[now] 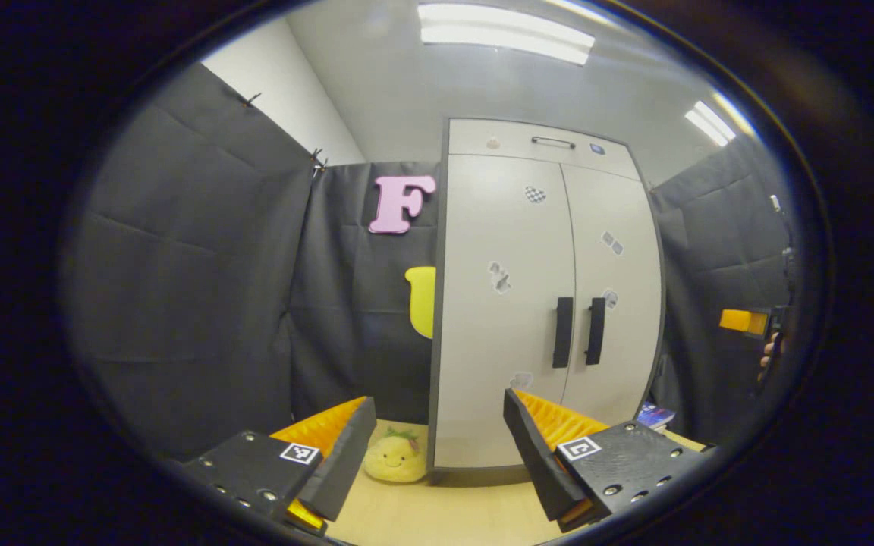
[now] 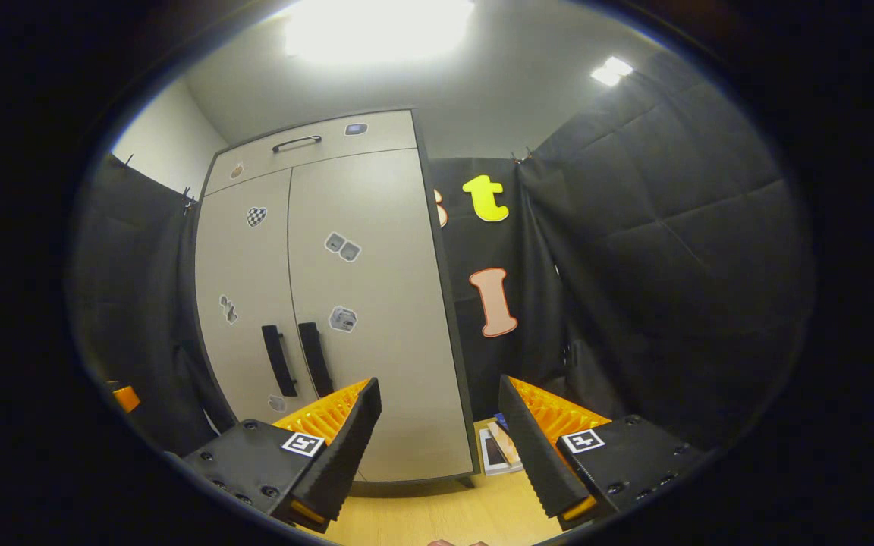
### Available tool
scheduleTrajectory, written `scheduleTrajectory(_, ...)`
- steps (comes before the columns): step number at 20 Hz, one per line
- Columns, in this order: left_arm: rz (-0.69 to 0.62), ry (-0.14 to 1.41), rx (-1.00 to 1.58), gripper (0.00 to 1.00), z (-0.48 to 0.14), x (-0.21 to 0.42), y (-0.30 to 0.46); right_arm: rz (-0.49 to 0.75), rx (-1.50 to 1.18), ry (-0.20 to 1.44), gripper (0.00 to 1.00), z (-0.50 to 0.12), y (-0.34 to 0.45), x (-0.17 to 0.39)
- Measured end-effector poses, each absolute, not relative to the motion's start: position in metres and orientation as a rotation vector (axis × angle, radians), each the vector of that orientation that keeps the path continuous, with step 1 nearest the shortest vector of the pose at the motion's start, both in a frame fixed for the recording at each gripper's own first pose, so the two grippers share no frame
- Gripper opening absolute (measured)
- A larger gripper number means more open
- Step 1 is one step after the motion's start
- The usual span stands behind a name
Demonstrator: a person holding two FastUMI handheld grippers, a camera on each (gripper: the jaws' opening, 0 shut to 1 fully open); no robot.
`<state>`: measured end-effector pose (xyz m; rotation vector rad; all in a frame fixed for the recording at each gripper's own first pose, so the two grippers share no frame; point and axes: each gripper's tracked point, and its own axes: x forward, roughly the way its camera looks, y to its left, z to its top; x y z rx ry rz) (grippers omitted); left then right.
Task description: Open the right door of the double-door shoe cabinet with the right hand, and open the left door with the left hand.
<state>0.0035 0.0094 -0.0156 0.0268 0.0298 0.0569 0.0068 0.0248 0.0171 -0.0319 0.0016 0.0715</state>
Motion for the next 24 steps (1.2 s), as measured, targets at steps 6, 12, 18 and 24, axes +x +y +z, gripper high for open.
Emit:
scheduleTrajectory(6,0.067,0.053,-0.017,0.98,-0.028,-0.021,0.024,0.175,0.017,0.039,0.98,0.035,0.066,0.025)
scheduleTrajectory(12,0.063,0.081,0.017,0.98,-0.038,-0.02,0.023,0.221,0.007,0.056,0.97,0.048,0.103,0.047)
scheduleTrajectory(18,0.047,0.09,0.013,0.98,-0.042,-0.023,0.024,0.239,-0.011,0.075,0.97,0.051,0.136,0.076)
scheduleTrajectory(24,0.065,0.123,0.001,0.99,-0.055,-0.026,0.032,0.262,-0.008,0.128,0.97,0.039,0.171,0.107)
